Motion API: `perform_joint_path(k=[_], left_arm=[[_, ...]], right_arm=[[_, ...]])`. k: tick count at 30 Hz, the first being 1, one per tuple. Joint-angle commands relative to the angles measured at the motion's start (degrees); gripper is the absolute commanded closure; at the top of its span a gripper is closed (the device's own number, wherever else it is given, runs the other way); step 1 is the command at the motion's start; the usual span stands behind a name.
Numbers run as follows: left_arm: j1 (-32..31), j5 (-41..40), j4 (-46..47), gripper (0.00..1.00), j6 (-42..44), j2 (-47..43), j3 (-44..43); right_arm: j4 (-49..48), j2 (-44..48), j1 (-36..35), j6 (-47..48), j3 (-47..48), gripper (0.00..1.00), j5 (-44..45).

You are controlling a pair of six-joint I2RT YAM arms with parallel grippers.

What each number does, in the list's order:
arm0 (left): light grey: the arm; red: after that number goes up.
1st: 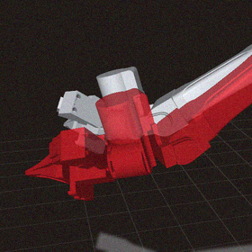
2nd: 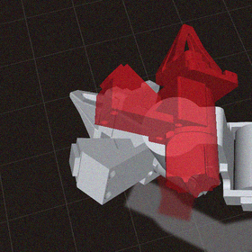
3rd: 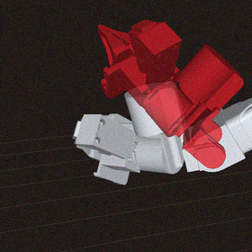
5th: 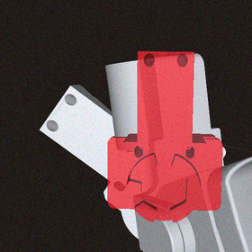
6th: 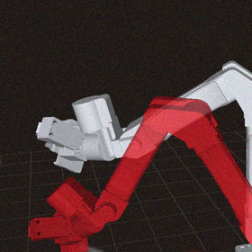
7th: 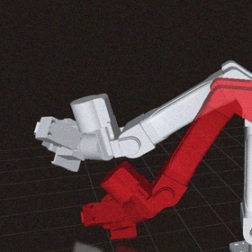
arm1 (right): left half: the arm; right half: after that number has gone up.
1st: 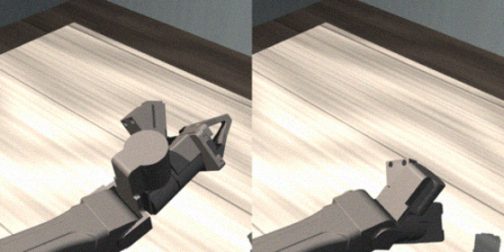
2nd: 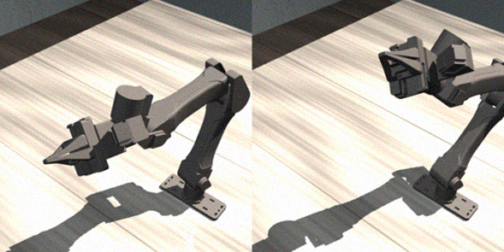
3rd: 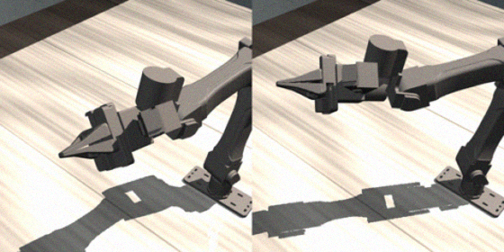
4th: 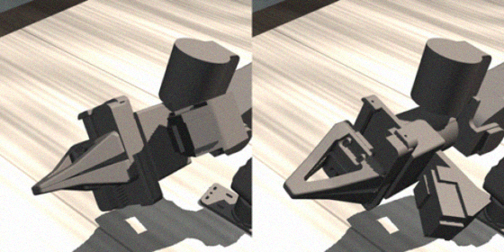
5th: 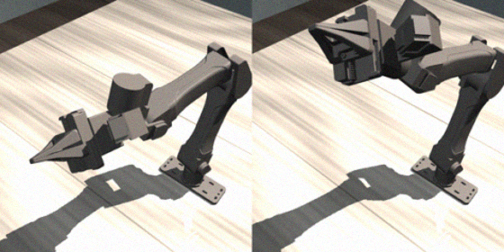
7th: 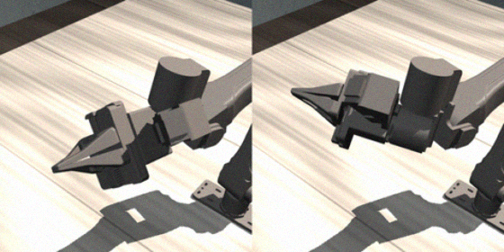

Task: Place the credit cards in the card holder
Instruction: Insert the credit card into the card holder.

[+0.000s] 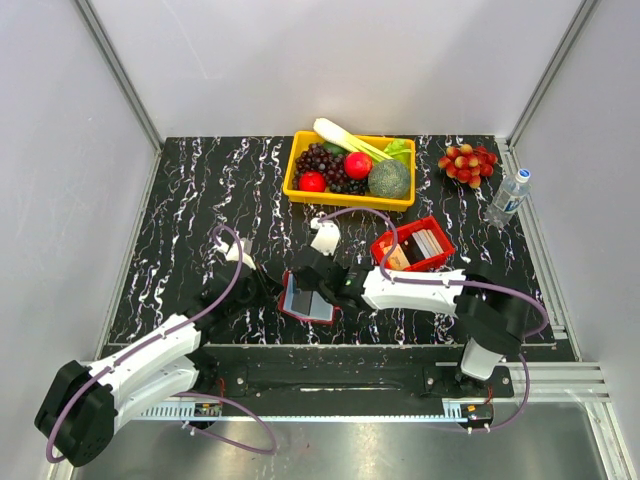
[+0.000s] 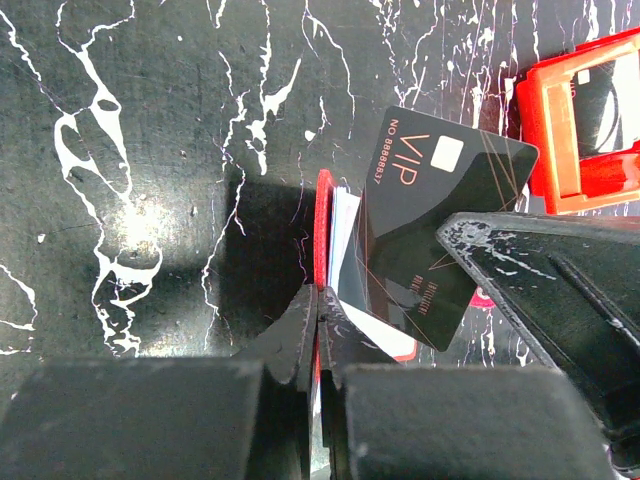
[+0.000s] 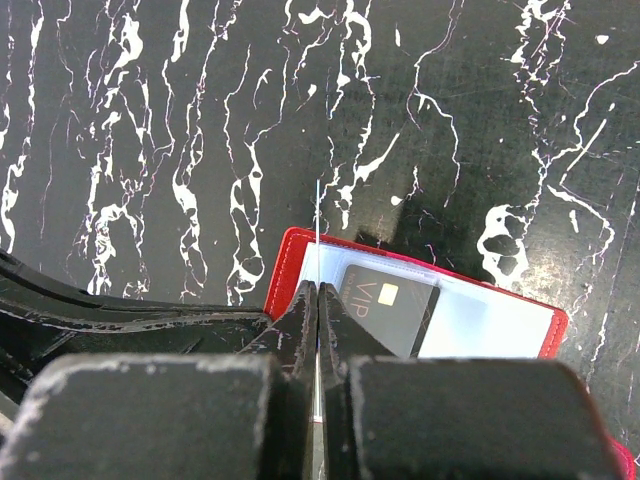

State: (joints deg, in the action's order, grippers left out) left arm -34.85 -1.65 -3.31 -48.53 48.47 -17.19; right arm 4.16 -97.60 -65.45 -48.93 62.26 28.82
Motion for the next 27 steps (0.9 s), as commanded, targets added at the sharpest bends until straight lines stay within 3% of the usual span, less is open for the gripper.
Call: perform_joint_path(k=[1,16,27], left_arm=[[0.1,0.9,3.0,1.0,-0.7,-0.7,0.7],[0.1,1.2,3.0,1.0,-0.5,-0.9,0.4],[0.1,1.2,3.0,1.0,-0.4,-1.1,0.4]], right_arm=[[-0.9,-1.0,-0.6,-0.2,2.3,1.0,0.4],[19.6,-8.1,-4.5,9.5,16.8,1.0,8.9],[26.4,-5.4,-4.5,7.6,13.9,1.0,14.2]])
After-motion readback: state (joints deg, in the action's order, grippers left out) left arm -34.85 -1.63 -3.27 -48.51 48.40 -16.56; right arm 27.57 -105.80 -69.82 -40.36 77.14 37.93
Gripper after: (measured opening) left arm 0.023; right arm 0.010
